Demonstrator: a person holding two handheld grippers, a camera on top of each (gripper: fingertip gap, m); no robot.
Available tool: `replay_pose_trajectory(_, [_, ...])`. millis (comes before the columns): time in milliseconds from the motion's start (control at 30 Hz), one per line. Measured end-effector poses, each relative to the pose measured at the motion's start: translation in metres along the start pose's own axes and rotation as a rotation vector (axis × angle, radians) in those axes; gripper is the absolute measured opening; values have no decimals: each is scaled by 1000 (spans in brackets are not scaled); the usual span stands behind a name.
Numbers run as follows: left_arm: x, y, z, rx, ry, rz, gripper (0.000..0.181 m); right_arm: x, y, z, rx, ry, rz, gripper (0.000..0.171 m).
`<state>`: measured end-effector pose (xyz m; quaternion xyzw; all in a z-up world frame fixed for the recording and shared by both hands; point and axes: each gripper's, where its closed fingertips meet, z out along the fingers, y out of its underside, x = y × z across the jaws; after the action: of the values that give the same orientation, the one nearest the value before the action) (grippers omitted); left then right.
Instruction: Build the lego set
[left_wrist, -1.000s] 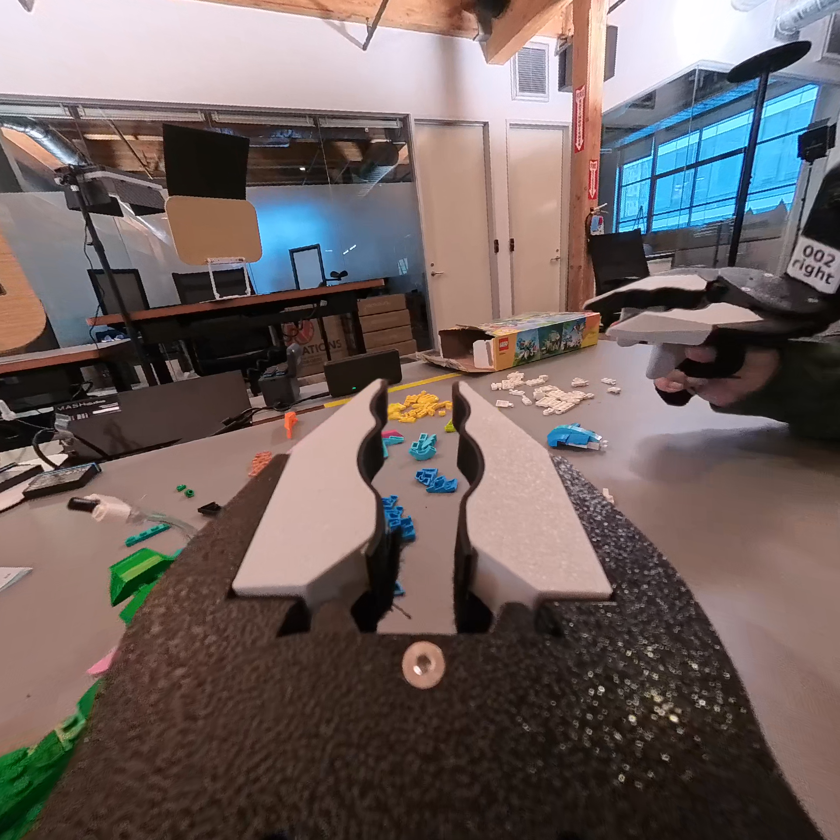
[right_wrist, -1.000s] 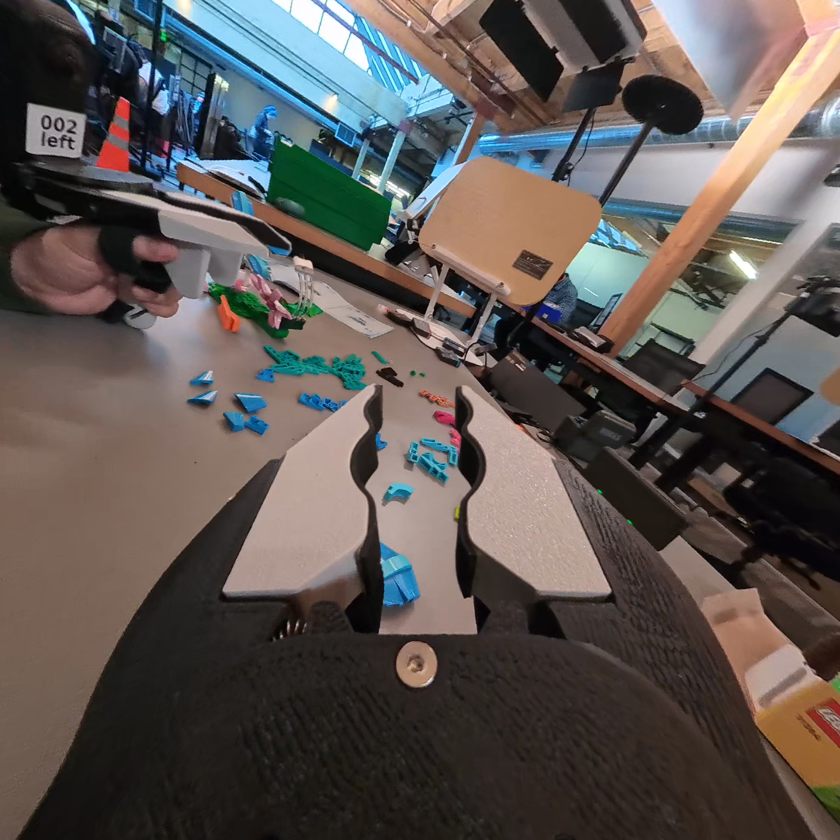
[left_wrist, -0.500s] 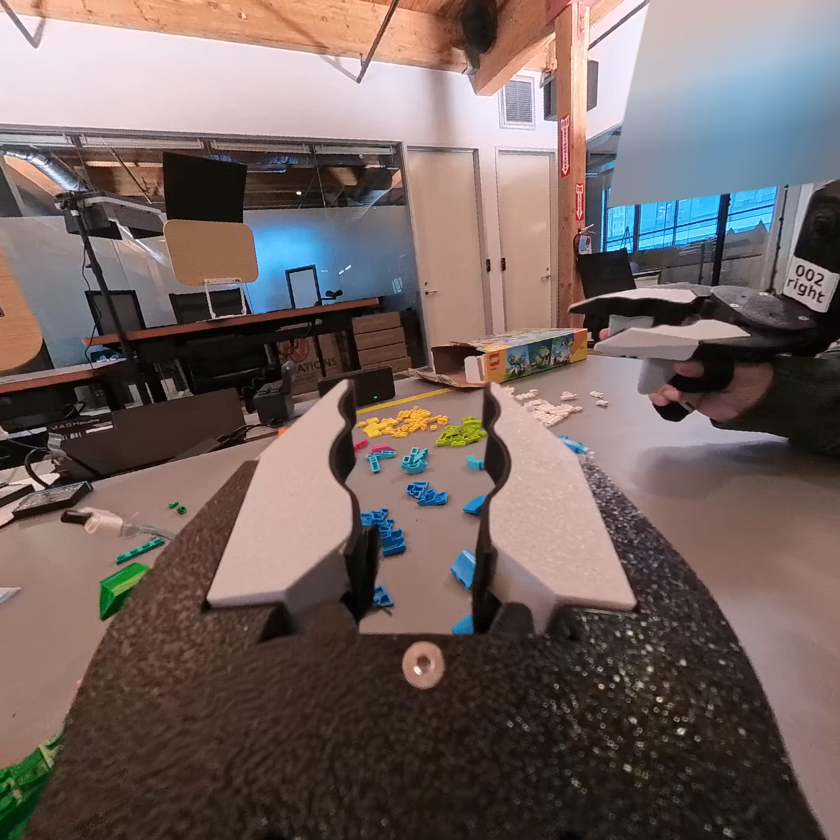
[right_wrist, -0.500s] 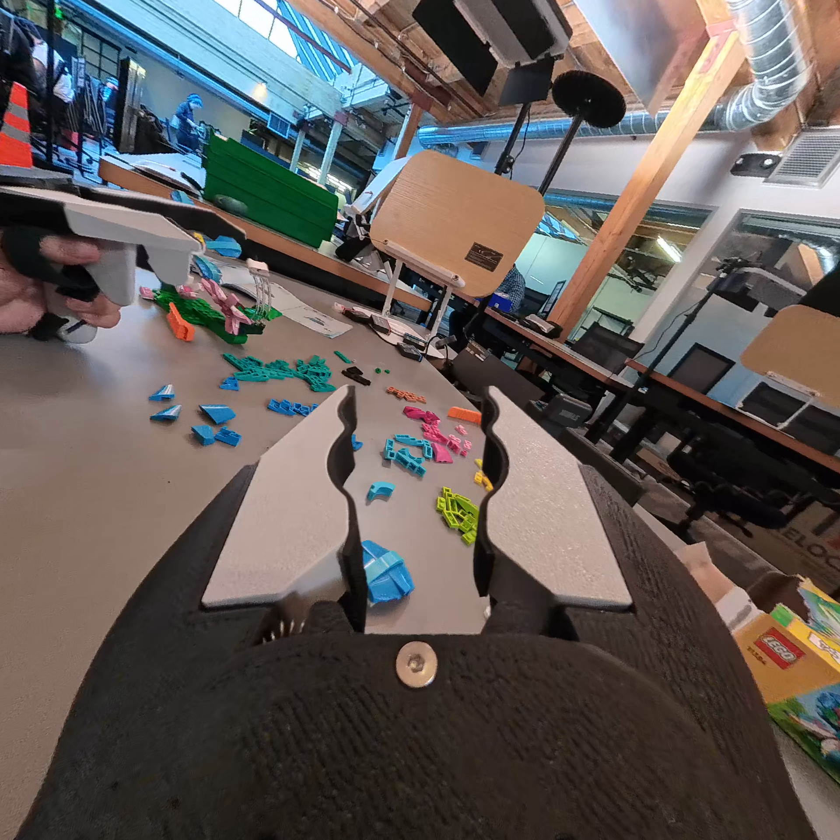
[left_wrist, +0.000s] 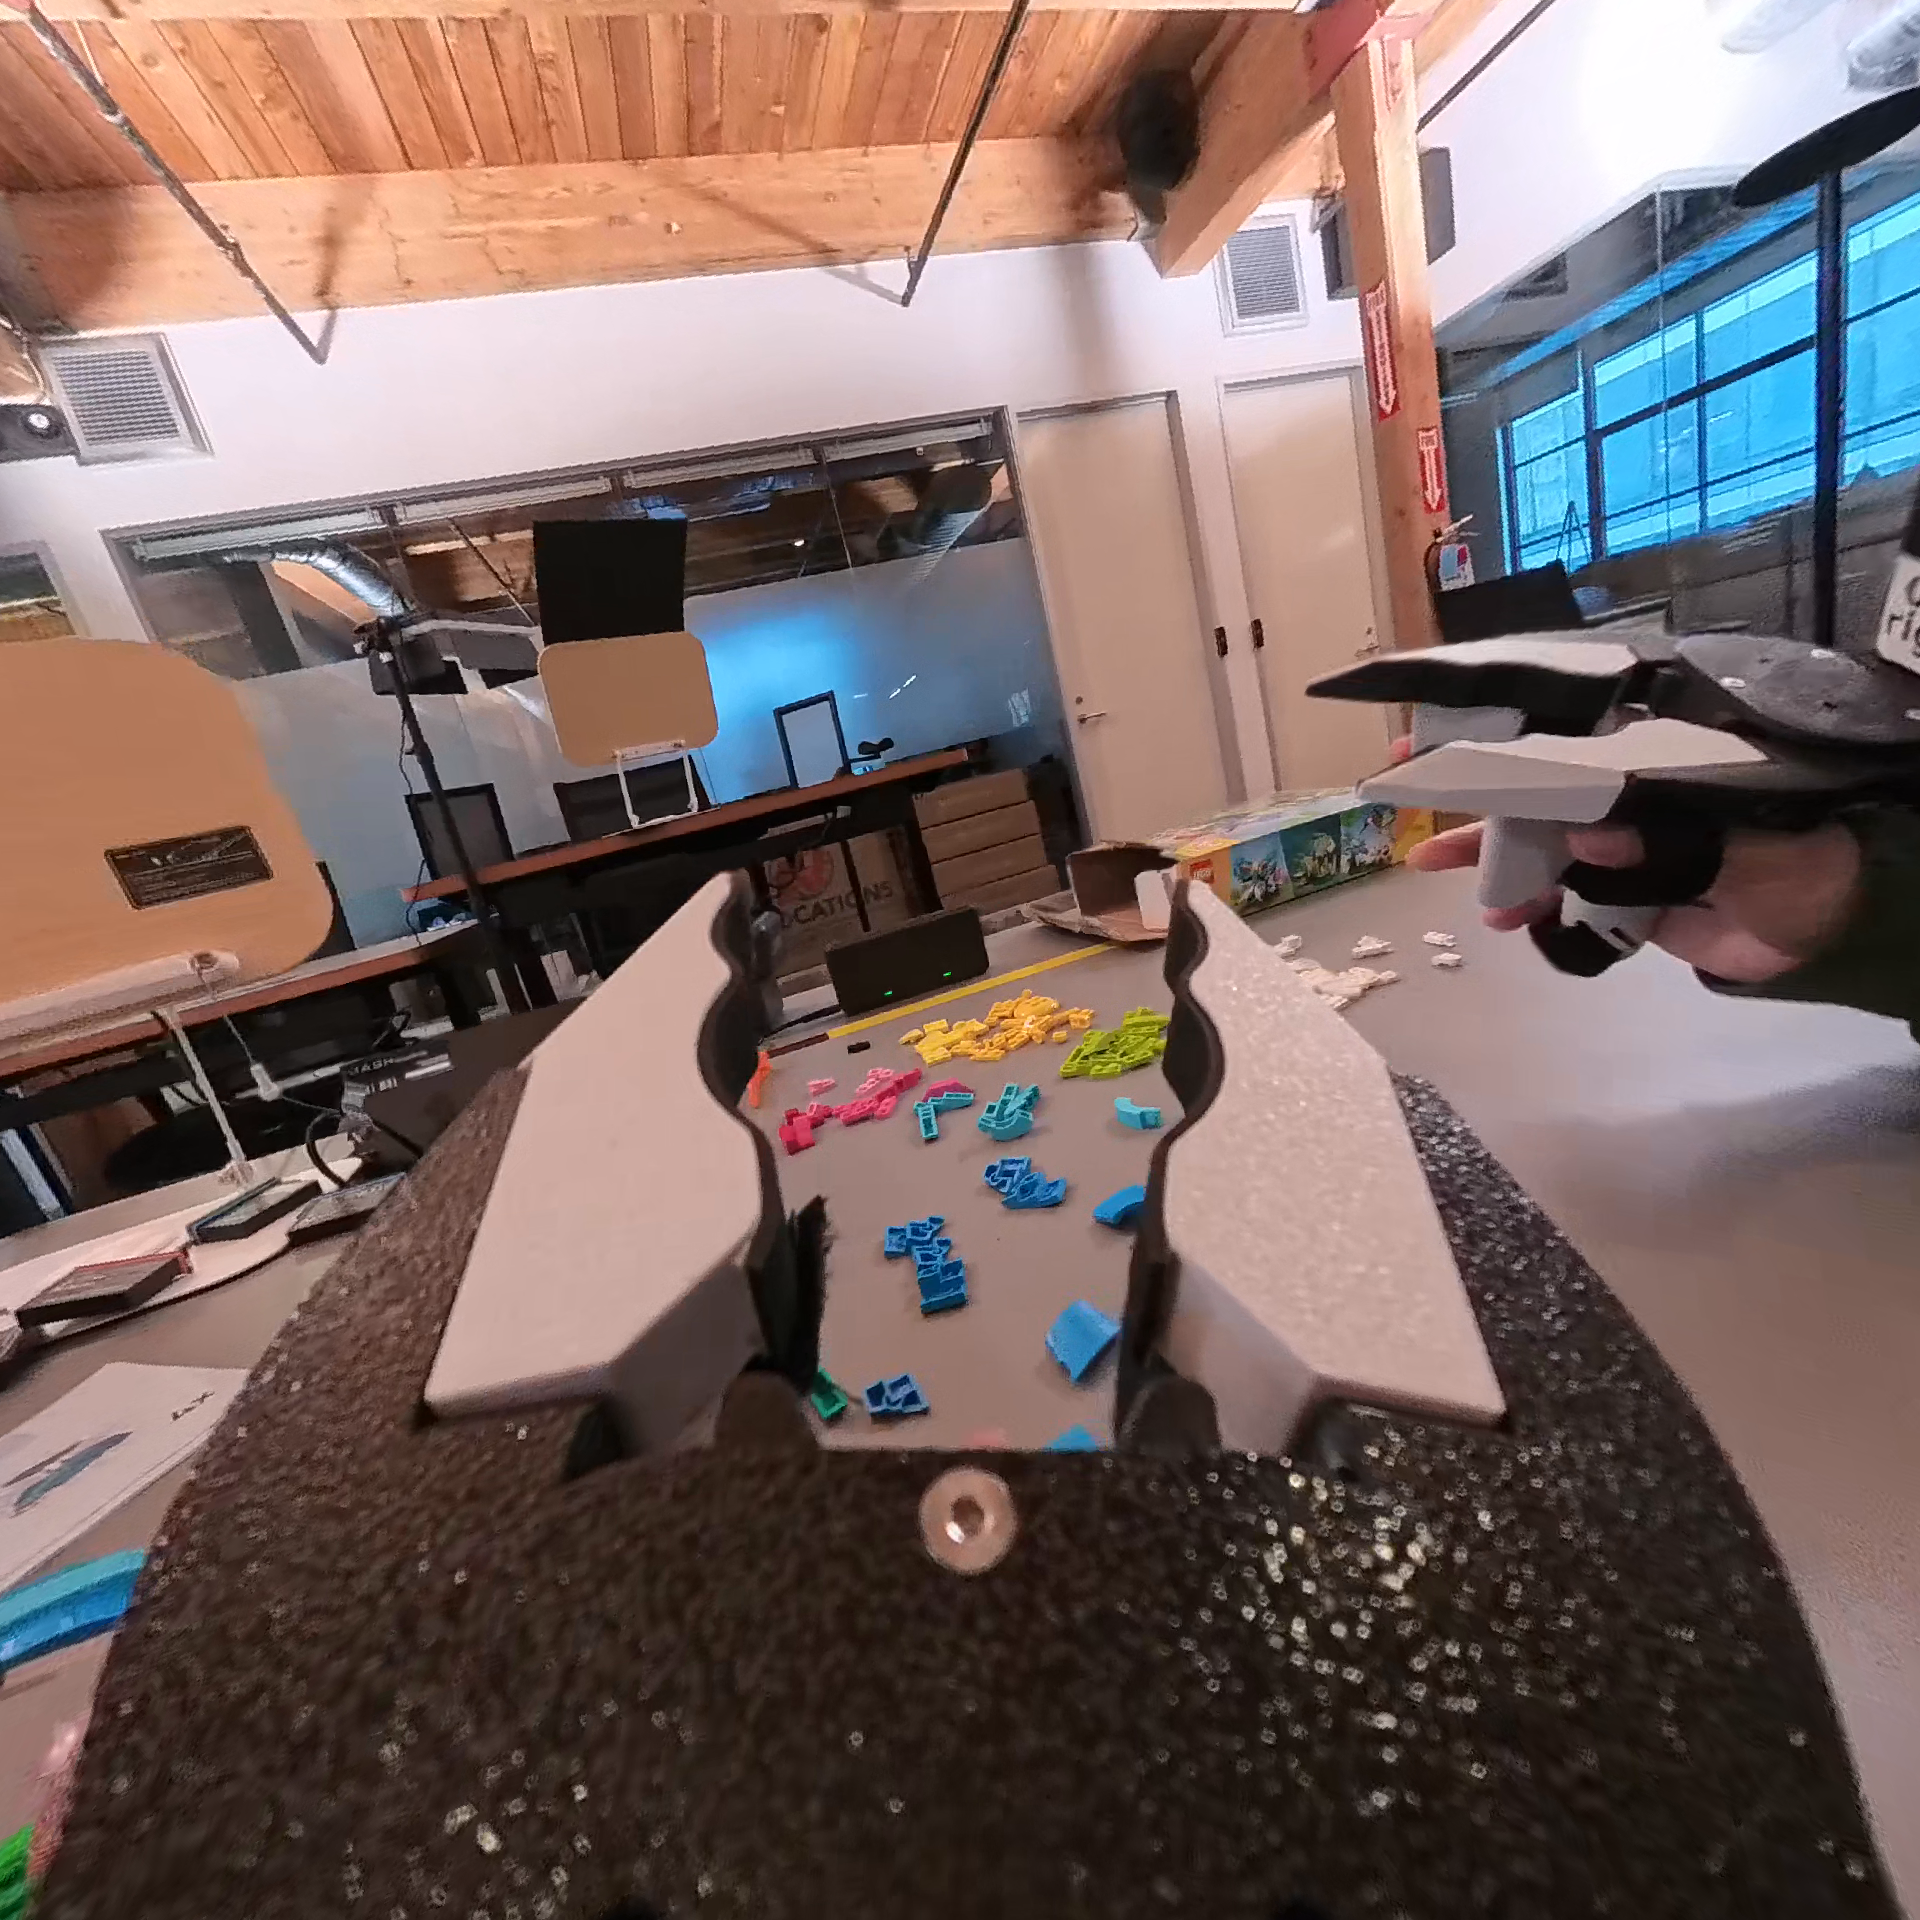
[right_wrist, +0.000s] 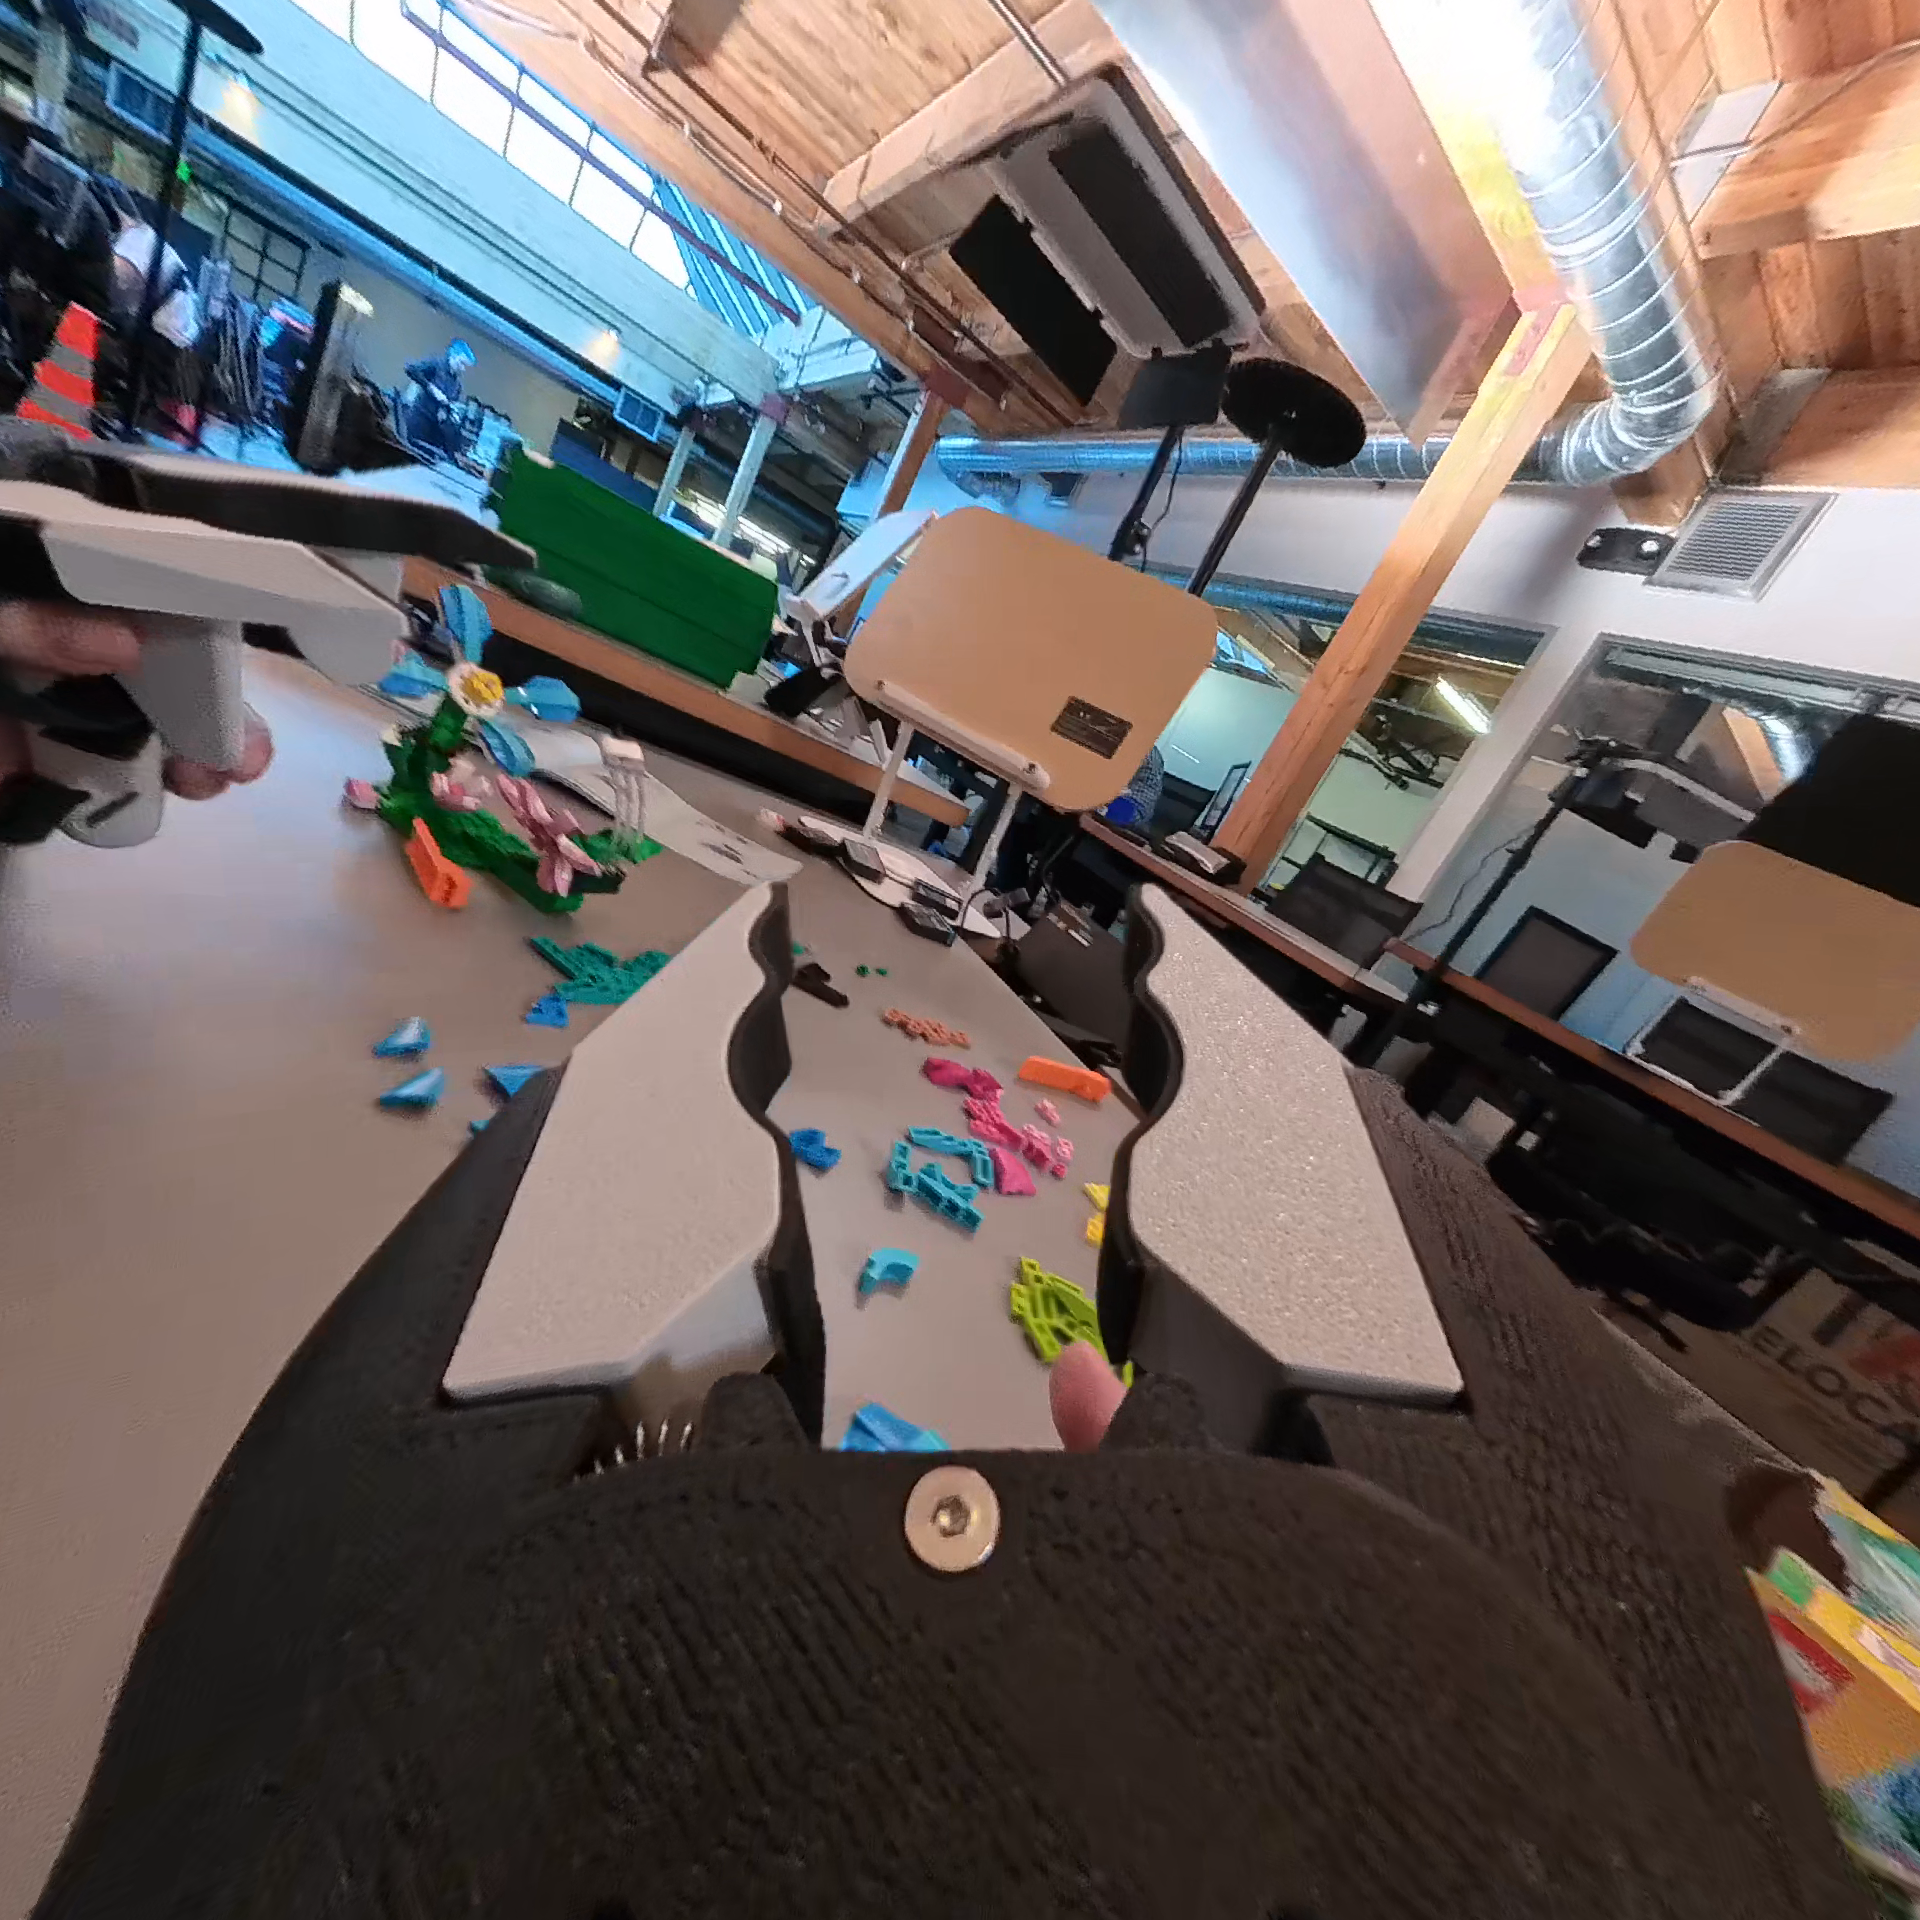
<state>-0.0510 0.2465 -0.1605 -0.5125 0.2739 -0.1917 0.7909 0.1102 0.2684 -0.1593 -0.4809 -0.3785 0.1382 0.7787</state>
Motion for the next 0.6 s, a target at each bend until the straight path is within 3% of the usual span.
replay_pose_trajectory(167, [17, -18, 0, 11, 22, -91, 89, -8, -11, 6, 33, -19, 91, 66])
replay_pose_trajectory(367, [27, -26, 0, -18, 47, -69, 104, -15, -19, 12, 49, -37, 132, 88])
replay_pose_trajectory(600, [21, -34, -5, -63, 22, -33, 110, -16, -30, 9, 94, -42, 122, 89])
